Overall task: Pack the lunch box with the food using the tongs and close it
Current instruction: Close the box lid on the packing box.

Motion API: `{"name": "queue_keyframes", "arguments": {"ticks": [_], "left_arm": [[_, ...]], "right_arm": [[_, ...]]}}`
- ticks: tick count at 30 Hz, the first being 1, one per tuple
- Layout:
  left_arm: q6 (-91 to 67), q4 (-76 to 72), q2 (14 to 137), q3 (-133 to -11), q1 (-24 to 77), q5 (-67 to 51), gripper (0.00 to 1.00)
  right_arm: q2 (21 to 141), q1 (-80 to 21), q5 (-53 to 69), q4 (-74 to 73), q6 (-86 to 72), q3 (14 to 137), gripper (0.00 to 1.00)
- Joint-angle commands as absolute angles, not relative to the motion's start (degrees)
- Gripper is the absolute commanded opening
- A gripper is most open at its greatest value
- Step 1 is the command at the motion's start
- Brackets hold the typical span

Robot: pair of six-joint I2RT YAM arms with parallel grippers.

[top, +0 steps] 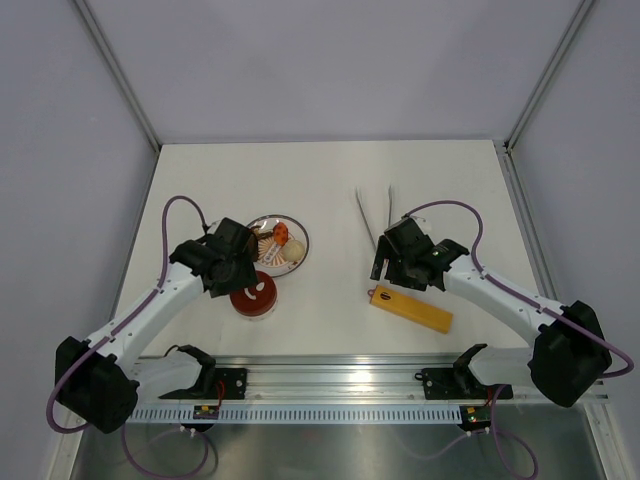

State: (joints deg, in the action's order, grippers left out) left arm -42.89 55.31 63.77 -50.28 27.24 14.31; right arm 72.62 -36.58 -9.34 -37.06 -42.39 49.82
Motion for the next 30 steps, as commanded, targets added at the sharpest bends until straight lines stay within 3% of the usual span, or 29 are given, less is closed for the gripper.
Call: {"name": "queue_keyframes", "arguments": {"ticks": [1,9,17,19,22,30], "left_arm": [[-42.54,53.09,63.28,-53.61,27.86,15.29,0.62],[-41.93,52.74,63.11,-54.23,28.91,14.77,0.52],[-40.17,53.0,67.14,-55.81,30.23,15.82,0.81],[-39.9,52.56,68.9,-55.37,30.32,15.03,0.83],[-39.46,51.07,70.92,-53.89,30.94,13.89,0.82],[-41.13,46.41,74.53,-46.76,31.2,11.61,0.67]], "right_arm": [[72.86,-36.39,-9.14,-35.95,-41.92,51.77,0.87],[73.56,-36.39,-8.97,-35.68,-41.84,52.12,0.87],[73.65,-36.39,-8.79,-35.77,-41.75,52.21,0.87],[73.48,-36.39,-8.88,-35.77,-41.84,52.03,0.86],[73.3,-36.39,-8.88,-35.95,-41.84,51.86,0.87],[72.95,-36.3,-8.88,-35.77,-42.01,51.42,0.87]]}}
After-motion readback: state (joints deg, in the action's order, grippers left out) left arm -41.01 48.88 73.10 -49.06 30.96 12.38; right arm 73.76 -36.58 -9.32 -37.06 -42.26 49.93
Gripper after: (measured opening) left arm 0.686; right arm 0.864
